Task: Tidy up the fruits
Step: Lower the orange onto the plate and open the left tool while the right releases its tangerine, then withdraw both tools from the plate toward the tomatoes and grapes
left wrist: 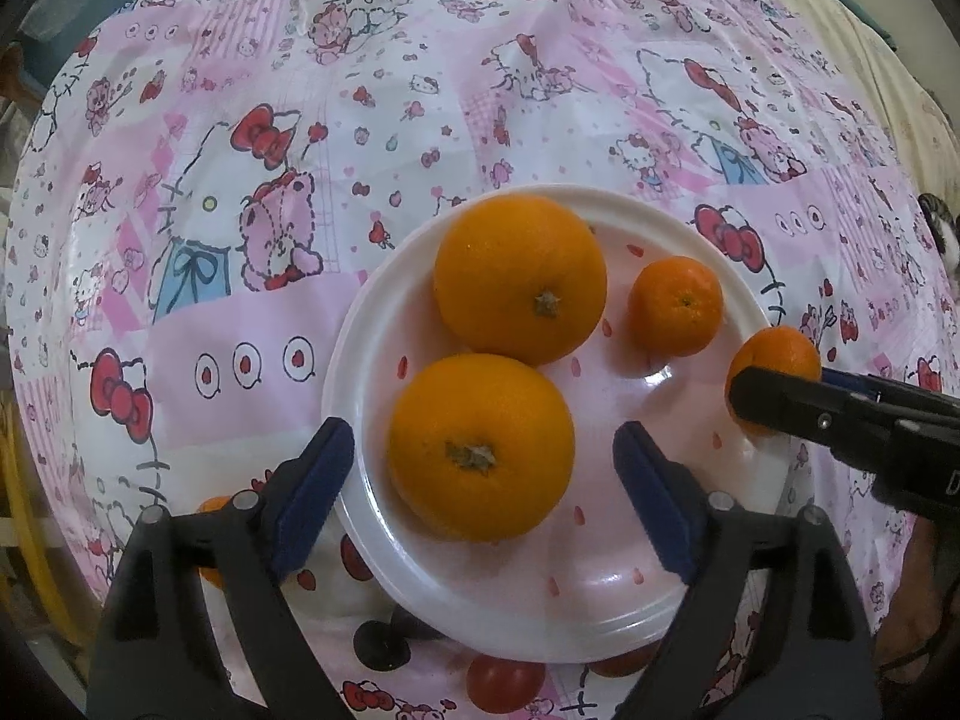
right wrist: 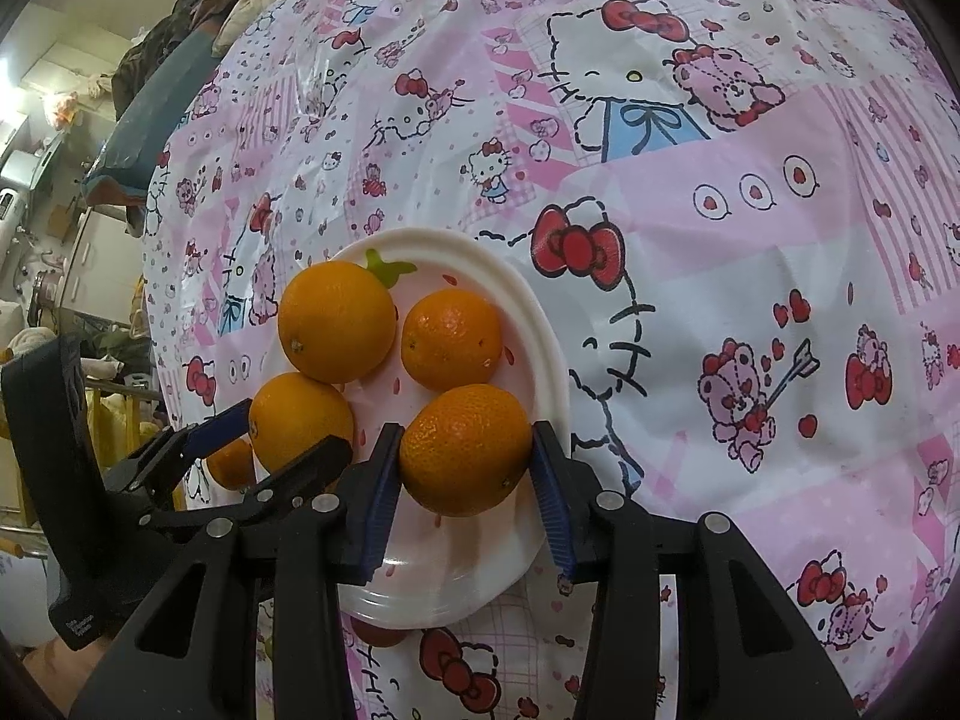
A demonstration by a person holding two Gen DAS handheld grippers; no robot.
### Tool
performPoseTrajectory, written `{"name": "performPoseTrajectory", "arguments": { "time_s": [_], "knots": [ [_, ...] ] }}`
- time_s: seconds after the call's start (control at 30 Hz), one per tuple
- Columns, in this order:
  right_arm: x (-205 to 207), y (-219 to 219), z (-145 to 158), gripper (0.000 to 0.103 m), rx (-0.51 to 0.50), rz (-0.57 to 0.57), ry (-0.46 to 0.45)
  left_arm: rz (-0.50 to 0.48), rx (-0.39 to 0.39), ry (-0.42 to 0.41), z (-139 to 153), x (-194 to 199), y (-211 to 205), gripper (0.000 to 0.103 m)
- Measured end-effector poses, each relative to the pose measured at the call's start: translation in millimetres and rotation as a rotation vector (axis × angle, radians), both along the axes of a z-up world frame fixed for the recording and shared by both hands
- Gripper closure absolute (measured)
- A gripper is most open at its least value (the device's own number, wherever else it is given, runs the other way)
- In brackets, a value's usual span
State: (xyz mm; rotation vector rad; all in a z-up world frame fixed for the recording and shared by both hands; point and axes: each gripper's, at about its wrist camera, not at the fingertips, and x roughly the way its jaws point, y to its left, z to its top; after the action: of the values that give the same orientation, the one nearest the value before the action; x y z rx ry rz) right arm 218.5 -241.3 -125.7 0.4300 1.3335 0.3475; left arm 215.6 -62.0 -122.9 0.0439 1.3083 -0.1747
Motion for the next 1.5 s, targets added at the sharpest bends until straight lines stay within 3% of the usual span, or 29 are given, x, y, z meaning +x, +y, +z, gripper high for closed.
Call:
{"name": "performPoseTrajectory", "arguments": {
  "time_s": [0.2,0.27,0.33,0.83,1.03,1.5],
  "knots": [
    [0.6,-5.4,5.9,0.057,0.004,-0.016,0.002,0.01,-0.025,-0.006,8.4,-6.5,7.0,0.017],
    [-0.4,-7.9,7.9,0.046,0.018,-0.025,0.0,0.015,-0.033,-0.01,11.6,-7.9,9.1,0.017],
    [-2.3,-9.9,12.0,0.042,0.028,-0.03,-0.012,0.015,-0.034,-0.017,15.5,-10.3,9.8,0.017],
    [-17.1,-9.6,48.8,0.042,0.039,-0.029,-0.085,0.059,-0.008,-0.111,49.3,-31.2,27.5,0.017],
    [-29.0,-8.4,69.6,0.042,0.051,-0.037,-0.134,0.136,-0.026,-0.227,80.0,-44.3,43.9,0.017],
    [-74.0,-6.3,95.4,0.042,0.056,-0.012,-0.184,0.167,-0.031,-0.253,108.2,-93.7,68.2,0.017]
  ]
}}
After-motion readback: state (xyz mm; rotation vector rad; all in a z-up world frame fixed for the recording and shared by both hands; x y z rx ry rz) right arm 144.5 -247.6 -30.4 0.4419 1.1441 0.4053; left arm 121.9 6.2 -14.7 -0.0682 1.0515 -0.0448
